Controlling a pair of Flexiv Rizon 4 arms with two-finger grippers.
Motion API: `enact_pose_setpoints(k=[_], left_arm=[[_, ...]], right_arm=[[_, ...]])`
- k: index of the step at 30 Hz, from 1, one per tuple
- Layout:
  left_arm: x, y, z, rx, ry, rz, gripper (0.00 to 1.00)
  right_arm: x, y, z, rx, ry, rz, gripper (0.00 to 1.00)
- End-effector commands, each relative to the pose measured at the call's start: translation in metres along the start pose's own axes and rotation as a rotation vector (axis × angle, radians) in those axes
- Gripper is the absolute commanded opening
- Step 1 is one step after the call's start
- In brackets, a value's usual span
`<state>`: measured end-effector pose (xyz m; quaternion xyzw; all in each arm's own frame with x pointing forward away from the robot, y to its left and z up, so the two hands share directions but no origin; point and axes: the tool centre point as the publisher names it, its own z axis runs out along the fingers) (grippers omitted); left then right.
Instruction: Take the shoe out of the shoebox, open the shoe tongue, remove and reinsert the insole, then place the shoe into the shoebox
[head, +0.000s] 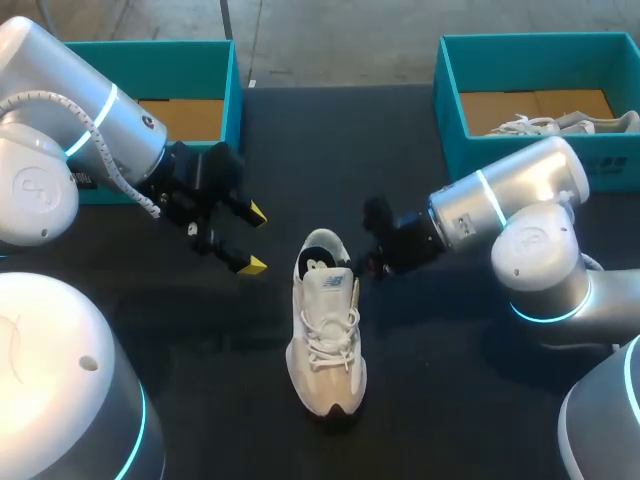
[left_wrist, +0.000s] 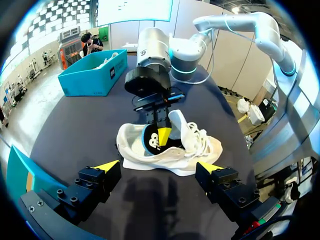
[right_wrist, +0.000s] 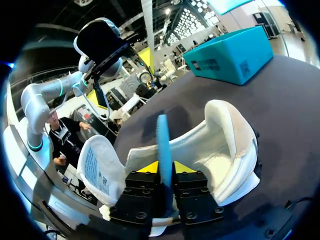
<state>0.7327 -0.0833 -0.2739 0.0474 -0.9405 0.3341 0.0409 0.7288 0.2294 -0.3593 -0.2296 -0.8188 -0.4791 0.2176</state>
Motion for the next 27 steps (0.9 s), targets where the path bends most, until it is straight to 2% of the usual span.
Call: enact_pose_setpoints(k=[1,7,11,13,14,15,27], left_arm=[[0.001,0.000,-0.001,-0.002,-0.001,0.000,1.00],[0.001,0.000,-0.001,-0.002,-0.001,0.000,1.00],[0.001,0.000,-0.001,-0.002,-0.001,0.000,1.00],[0.001,0.000,-0.001,-0.002,-0.001,0.000,1.00],[0.001,0.000,-0.001,-0.002,-0.001,0.000,1.00],[0.001,0.000,-0.001,-0.002,-0.001,0.000,1.00],[0.001,0.000,-0.001,-0.002,-0.001,0.000,1.00]], right_arm=[[0.001,0.012,-0.004,-0.007,-0.019,-0.023,0.47],[-0.002,0.028,-0.008,-0.011,-0.029,-0.056,0.51],[-0.007,0.031,-0.007,-0.012,-0.028,-0.062,0.45],[-0.010,0.030,-0.006,-0.012,-0.027,-0.062,0.34],[-0.011,0.029,-0.005,-0.011,-0.025,-0.060,0.20],[-0.012,0.027,-0.004,-0.008,-0.023,-0.057,0.00],[-0.002,0.002,0.004,0.033,-0.002,-0.013,0.00]])
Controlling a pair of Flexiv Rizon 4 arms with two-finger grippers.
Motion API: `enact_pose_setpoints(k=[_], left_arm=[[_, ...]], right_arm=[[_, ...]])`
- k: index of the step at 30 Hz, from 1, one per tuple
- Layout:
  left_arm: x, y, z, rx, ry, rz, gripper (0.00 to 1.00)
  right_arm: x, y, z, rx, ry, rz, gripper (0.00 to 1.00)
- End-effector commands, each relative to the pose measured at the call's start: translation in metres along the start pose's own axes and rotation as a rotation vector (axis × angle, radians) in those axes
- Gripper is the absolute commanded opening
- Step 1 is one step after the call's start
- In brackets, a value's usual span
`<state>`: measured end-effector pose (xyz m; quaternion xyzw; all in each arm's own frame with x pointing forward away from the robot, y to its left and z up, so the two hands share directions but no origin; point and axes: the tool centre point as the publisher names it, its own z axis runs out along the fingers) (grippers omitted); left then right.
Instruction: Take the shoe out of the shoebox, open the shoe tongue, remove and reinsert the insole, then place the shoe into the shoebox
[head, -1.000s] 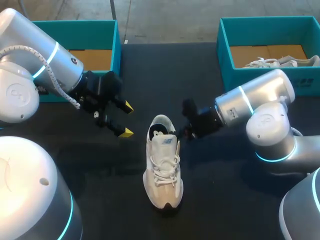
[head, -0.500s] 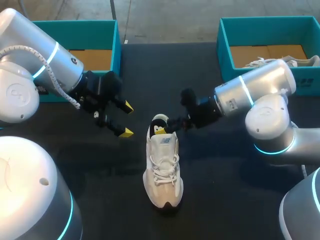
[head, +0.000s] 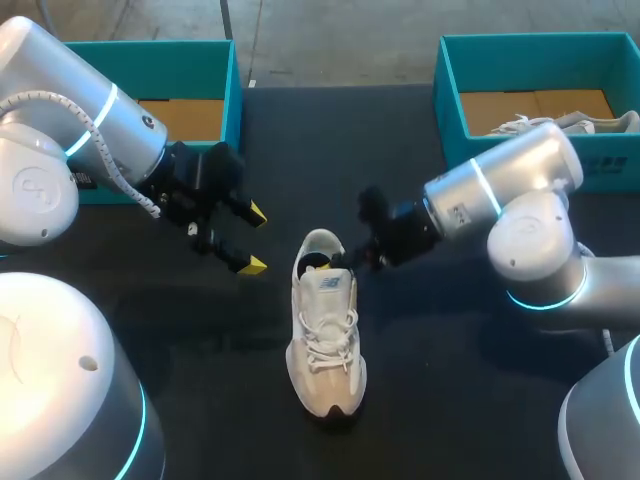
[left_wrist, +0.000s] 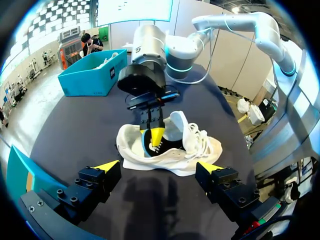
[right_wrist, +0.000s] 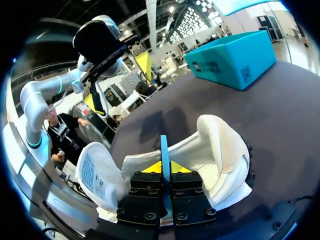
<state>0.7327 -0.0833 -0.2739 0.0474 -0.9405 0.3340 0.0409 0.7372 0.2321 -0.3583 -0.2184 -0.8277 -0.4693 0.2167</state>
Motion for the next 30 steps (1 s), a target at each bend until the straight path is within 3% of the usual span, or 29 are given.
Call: enact_pose_setpoints(k=[1,4,5,6,7,8,11,12,30], left_arm=[[0.001,0.000,0.000,-0.002,-0.001,0.000,1.00],[0.001,0.000,0.000,-0.002,-0.001,0.000,1.00],[0.001,0.000,0.000,-0.002,-0.001,0.000,1.00],[0.001,0.000,0.000,-0.002,-0.001,0.000,1.00],[0.001,0.000,0.000,-0.002,-0.001,0.000,1.00],[0.001,0.000,0.000,-0.002,-0.001,0.000,1.00],[0.001,0.000,0.000,-0.002,-0.001,0.000,1.00],[0.001,0.000,0.000,-0.002,-0.001,0.000,1.00],[0.002,-0.003,-0.007,-0.007,0.003,0.028,1.00]], right_arm=[[0.004,-0.006,0.004,0.006,-0.002,0.007,0.00],[0.005,-0.006,0.004,0.010,-0.004,0.007,0.00],[0.006,-0.004,0.003,0.002,-0.007,0.004,0.05],[0.007,-0.002,0.002,-0.004,-0.010,0.000,0.29],[0.007,0.000,0.001,-0.008,-0.013,-0.005,0.45],[0.008,0.002,0.000,-0.012,-0.018,-0.013,0.51],[0.010,0.008,-0.003,-0.018,-0.024,-0.025,0.94],[0.011,0.009,-0.004,-0.018,-0.026,-0.030,1.00],[0.019,0.027,-0.013,-0.036,-0.048,-0.070,1.00]])
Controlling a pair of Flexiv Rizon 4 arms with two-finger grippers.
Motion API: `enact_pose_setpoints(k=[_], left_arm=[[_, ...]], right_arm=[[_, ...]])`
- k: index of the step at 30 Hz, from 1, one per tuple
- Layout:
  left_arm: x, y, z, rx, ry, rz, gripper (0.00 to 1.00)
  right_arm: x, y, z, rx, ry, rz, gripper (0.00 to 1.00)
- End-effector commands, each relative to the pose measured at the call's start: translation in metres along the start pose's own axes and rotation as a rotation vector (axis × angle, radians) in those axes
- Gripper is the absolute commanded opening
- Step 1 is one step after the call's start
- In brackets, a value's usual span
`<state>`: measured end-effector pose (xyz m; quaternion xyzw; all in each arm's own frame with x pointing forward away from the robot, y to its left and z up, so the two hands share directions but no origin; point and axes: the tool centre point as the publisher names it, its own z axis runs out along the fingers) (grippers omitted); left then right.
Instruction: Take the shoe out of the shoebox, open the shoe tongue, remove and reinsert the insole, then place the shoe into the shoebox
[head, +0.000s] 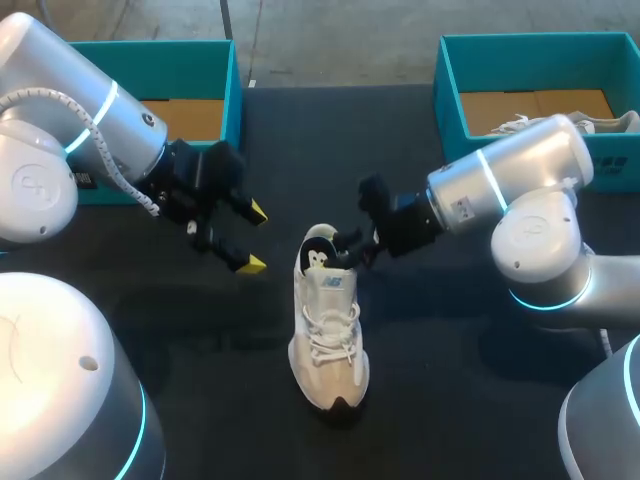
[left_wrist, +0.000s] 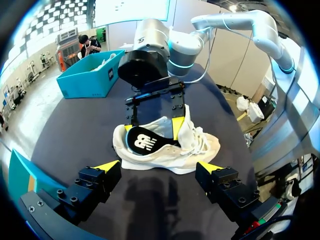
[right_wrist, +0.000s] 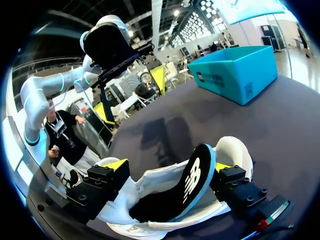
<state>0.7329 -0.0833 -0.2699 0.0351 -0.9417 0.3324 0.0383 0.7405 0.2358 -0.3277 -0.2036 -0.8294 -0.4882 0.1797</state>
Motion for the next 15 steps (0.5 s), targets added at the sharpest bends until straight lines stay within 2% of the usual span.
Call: enact_pose_setpoints(k=[1,15], left_arm=[[0.002,-0.001,-0.004,-0.002,0.000,0.004,1.00],[0.005,-0.003,-0.008,-0.007,0.003,0.017,1.00]], right_arm=[[0.004,0.003,-0.002,0.002,-0.008,-0.003,1.00],[0.003,0.013,-0.013,-0.021,-0.048,-0.023,1.00]])
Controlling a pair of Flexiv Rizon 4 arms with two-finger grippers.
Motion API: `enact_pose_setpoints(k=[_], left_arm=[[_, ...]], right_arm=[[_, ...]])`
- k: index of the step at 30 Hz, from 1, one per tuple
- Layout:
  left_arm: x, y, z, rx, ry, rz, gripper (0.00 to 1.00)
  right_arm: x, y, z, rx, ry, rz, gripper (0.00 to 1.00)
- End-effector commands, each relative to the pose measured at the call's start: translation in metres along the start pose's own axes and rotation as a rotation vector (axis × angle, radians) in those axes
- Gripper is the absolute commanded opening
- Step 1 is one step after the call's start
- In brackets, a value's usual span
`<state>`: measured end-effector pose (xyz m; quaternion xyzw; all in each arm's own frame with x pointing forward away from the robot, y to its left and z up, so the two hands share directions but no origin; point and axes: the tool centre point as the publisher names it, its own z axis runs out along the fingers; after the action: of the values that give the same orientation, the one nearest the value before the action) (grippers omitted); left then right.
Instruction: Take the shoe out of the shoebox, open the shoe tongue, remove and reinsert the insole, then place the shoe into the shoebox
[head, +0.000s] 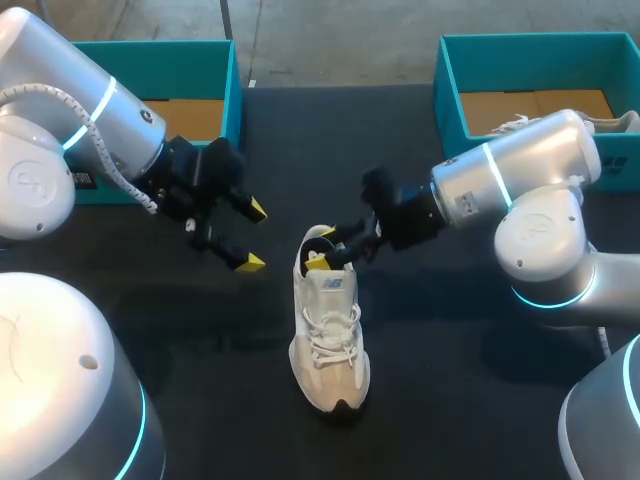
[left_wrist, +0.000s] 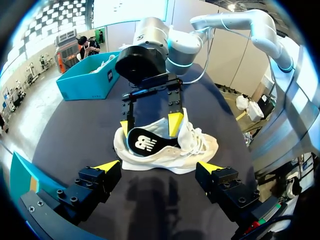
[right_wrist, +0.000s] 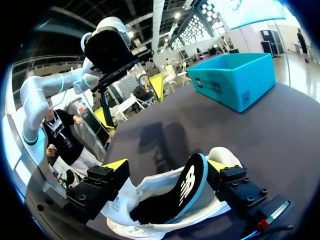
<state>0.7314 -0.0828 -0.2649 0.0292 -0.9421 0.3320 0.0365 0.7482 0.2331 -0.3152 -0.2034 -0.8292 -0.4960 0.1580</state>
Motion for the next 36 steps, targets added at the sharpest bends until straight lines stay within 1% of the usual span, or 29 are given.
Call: enact_pose_setpoints(k=[1,7,12,13,14,16,17,18,24,27,36], left_arm=[[0.003,0.000,-0.005,-0.006,0.003,0.006,1.00],[0.005,-0.001,-0.015,-0.020,0.009,0.022,1.00],[0.004,0.000,-0.023,-0.029,0.012,0.032,1.00],[0.003,0.001,-0.025,-0.031,0.013,0.033,1.00],[0.003,0.001,-0.026,-0.032,0.013,0.034,1.00],[0.002,0.001,-0.030,-0.034,0.016,0.037,1.00],[0.001,0.000,-0.032,-0.035,0.016,0.038,1.00],[0.001,0.000,-0.033,-0.035,0.017,0.039,1.00],[-0.003,-0.003,-0.046,-0.041,0.032,0.051,1.00],[-0.005,-0.005,-0.052,-0.038,0.038,0.055,1.00],[-0.012,-0.008,-0.072,-0.044,0.055,0.089,1.00]], right_arm=[[0.003,0.001,-0.006,0.000,-0.021,0.002,1.00],[-0.003,0.006,-0.020,-0.054,-0.076,0.047,1.00],[-0.006,0.008,-0.028,-0.069,-0.123,0.114,1.00],[-0.007,0.009,-0.030,-0.075,-0.131,0.129,0.70],[-0.007,0.010,-0.031,-0.077,-0.145,0.141,0.45],[-0.007,0.012,-0.033,-0.083,-0.164,0.161,0.21],[-0.007,0.013,-0.034,-0.084,-0.176,0.175,0.04],[-0.006,0.014,-0.035,-0.081,-0.186,0.189,0.00],[-0.006,0.014,-0.037,-0.027,-0.295,0.254,0.00],[-0.005,0.012,-0.037,0.036,-0.390,0.275,0.00],[-0.005,0.012,-0.037,0.036,-0.390,0.275,0.00]])
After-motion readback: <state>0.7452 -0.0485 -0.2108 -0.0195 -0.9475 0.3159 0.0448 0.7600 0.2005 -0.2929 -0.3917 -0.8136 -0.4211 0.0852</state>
